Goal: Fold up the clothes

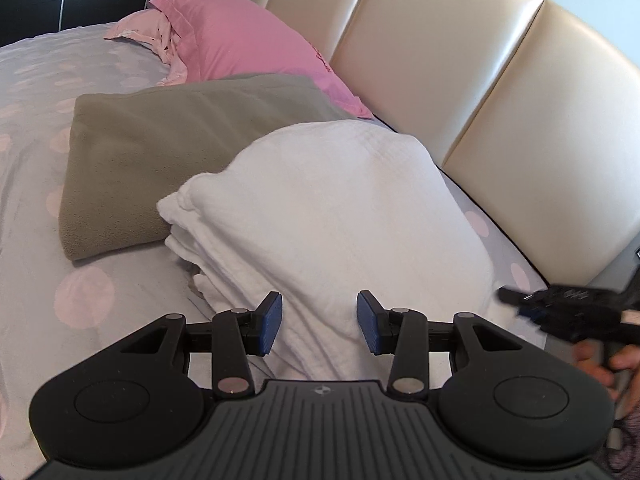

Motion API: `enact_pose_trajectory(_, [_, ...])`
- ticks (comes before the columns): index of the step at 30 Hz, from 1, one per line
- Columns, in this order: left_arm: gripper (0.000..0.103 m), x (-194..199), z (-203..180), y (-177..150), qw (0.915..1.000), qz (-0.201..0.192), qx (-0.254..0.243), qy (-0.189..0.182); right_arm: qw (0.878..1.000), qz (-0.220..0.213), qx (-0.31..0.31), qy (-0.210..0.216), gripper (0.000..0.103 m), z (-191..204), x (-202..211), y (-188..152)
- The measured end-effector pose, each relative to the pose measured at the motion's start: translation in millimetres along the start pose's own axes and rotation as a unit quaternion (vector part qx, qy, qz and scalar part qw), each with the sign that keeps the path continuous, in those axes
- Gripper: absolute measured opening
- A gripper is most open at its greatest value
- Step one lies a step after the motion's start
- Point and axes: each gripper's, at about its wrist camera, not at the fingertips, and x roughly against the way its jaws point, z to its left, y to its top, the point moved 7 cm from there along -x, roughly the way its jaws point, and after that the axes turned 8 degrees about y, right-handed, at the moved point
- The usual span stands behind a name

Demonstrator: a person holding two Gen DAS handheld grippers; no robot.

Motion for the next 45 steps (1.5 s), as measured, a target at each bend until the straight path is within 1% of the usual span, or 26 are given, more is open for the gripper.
enact_pose_trajectory(4, [0.038,-1.6,-5.8,1.9,1.0,-0.002,0.002,-0.004,0.997,-0.038,0.064,-0.005,0.011,36.1,36.8,21.0])
enact_pose_trajectory(5, [0.038,-2.8,-7.3,1.0,1.0,-0.001,0.002,-0.004,0.997,-0.039,0.068,-0.017,0.011,38.2,41.6,25.2])
enact_pose_trajectory(7, [0.038,-6.0,-10.2,-1.3,1.0,0.003,0.002,-0.005,0.995,-0.028,0.076,-0.066,0.01,30.8,38.2,28.0])
enact_pose_trajectory(9, [0.039,-11.0,-11.9,-5.1,0.9999,0.01,0.002,0.001,0.991,-0.003,0.073,-0.112,0.01,15.5,25.1,22.3])
enact_pose_trajectory(11, [0.038,-15.3,-12.9,-8.5,0.9998,0.016,-0.002,0.008,0.988,0.014,0.065,-0.139,0.01,0.1,8.5,11.6])
enact_pose_trajectory(13, [0.039,-16.7,-12.4,-9.6,0.9997,0.018,-0.009,0.011,0.988,0.011,0.055,-0.144,0.011,-10.2,-3.6,2.6])
enact_pose_trajectory(14, [0.039,-15.0,-11.6,-9.1,0.9997,0.018,-0.011,0.011,0.988,0.01,0.05,-0.143,0.012,-13.1,-7.4,-0.3])
enact_pose_trajectory(16, [0.039,-9.8,-9.6,-7.3,0.9997,0.014,-0.017,0.012,0.987,0.004,0.05,-0.151,0.02,-15.4,-8.2,-1.3])
enact_pose_trajectory(17, [0.039,-6.2,-8.4,-6.2,0.9996,0.011,-0.021,0.013,0.986,-0.001,0.053,-0.155,0.027,-15.1,-5.8,-1.1])
enact_pose_trajectory(18, [0.039,-2.6,-7.3,-5.0,0.9996,0.008,-0.025,0.014,0.985,-0.006,0.063,-0.16,0.029,-11.9,-0.6,-0.9])
enact_pose_trajectory(23, [0.038,14.7,-12.8,1.6,0.9987,-0.002,-0.046,0.02,0.976,-0.021,0.128,-0.177,0.029,14.6,28.6,-6.2])
enact_pose_trajectory(25, [0.038,24.1,-16.3,4.2,0.9981,-0.01,-0.056,0.025,0.975,-0.025,0.138,-0.172,0.029,29.6,38.8,-10.5])
enact_pose_trajectory(28, [0.038,46.2,-23.9,7.7,0.9957,-0.037,-0.079,0.032,0.973,-0.033,0.156,-0.165,0.029,60.1,52.8,-16.6])
enact_pose_trajectory(31, [0.038,71.2,-31.9,9.1,0.992,-0.062,-0.102,0.04,0.97,-0.034,0.18,-0.16,0.033,97.9,61.7,-25.4])
enact_pose_trajectory(33, [0.039,86.9,-35.9,9.2,0.9895,-0.075,-0.115,0.045,0.969,-0.041,0.195,-0.149,0.041,123.8,68.8,-33.3])
enact_pose_trajectory(36, [0.039,105.7,-39.4,8.3,0.9856,-0.081,-0.136,0.06,0.968,-0.054,0.207,-0.133,0.045,158.5,80.7,-47.4])
enact_pose_trajectory(38, [0.039,117.2,-41.2,6.5,0.9821,-0.084,-0.152,0.072,0.966,-0.059,0.216,-0.132,0.047,178.2,89.9,-59.8])
enact_pose_trajectory(40, [0.042,129.0,-41.1,3.1,0.9786,-0.094,-0.162,0.086,0.959,-0.065,0.236,-0.144,0.049,195.4,99.6,-74.8])
enact_pose_trajectory(41, [0.046,134.8,-40.5,0.9,0.9769,-0.097,-0.166,0.093,0.954,-0.069,0.248,-0.152,0.052,203.0,104.6,-82.7])
enact_pose_trajectory(42, [0.048,139.9,-39.5,-1.4,0.9764,-0.1,-0.164,0.098,0.949,-0.073,0.259,-0.161,0.052,209.5,109.9,-91.0])
enact_pose_trajectory(45, [0.05,151.7,-33.1,-8.3,0.9783,-0.103,-0.146,0.104,0.942,-0.092,0.272,-0.175,0.054,221.9,124.3,-114.1])
